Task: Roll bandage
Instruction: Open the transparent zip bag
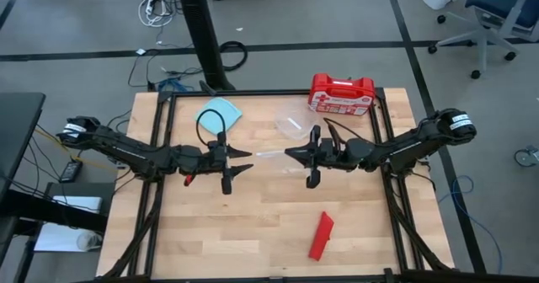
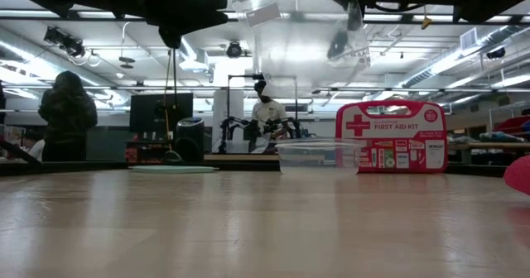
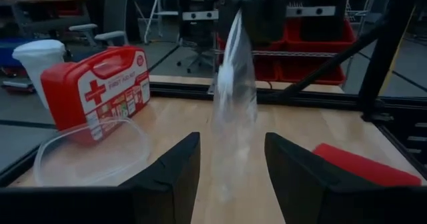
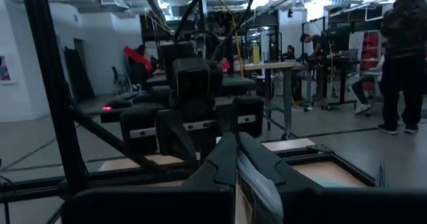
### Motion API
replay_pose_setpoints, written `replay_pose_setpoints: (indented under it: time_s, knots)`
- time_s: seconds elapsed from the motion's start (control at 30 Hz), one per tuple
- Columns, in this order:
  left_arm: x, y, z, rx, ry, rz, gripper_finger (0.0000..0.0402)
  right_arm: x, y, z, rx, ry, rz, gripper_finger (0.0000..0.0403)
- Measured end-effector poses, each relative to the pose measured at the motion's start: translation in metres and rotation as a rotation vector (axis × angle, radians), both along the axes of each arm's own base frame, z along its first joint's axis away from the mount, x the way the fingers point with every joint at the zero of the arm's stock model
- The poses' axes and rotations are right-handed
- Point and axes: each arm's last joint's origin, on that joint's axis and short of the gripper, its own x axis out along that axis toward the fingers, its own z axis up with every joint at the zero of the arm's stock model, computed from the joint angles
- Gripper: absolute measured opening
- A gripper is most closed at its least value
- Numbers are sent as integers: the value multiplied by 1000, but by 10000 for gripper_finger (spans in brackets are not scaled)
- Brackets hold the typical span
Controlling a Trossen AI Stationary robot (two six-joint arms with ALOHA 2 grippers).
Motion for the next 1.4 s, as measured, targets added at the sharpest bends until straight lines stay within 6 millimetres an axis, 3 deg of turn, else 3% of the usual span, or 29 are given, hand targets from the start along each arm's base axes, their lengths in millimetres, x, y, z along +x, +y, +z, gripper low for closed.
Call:
replay_pose_setpoints:
  time_s: [0.2, 0.33, 0.67, 0.8, 1.0, 1.4]
  knots:
    - [0, 0, 2, -16, -23, 12, 173, 1, 1, 1, 3, -37, 19, 2]
    - [2, 1, 3, -31, -54, 33, 173, 9, 2, -8, 3, -44, 26, 2]
    - [13, -1, -10, -21, -19, 53, 168, 19, 4, -22, 13, -93, 32, 3]
    - [12, -1, -10, -19, -19, 66, 129, 18, 4, -21, 13, -97, 36, 3]
    - [12, -1, -11, -12, -15, 65, 14, 18, 4, -21, 13, -95, 36, 5]
    - [12, -1, -11, 2, -12, 61, 1, 19, 5, -25, 39, -61, 44, 50]
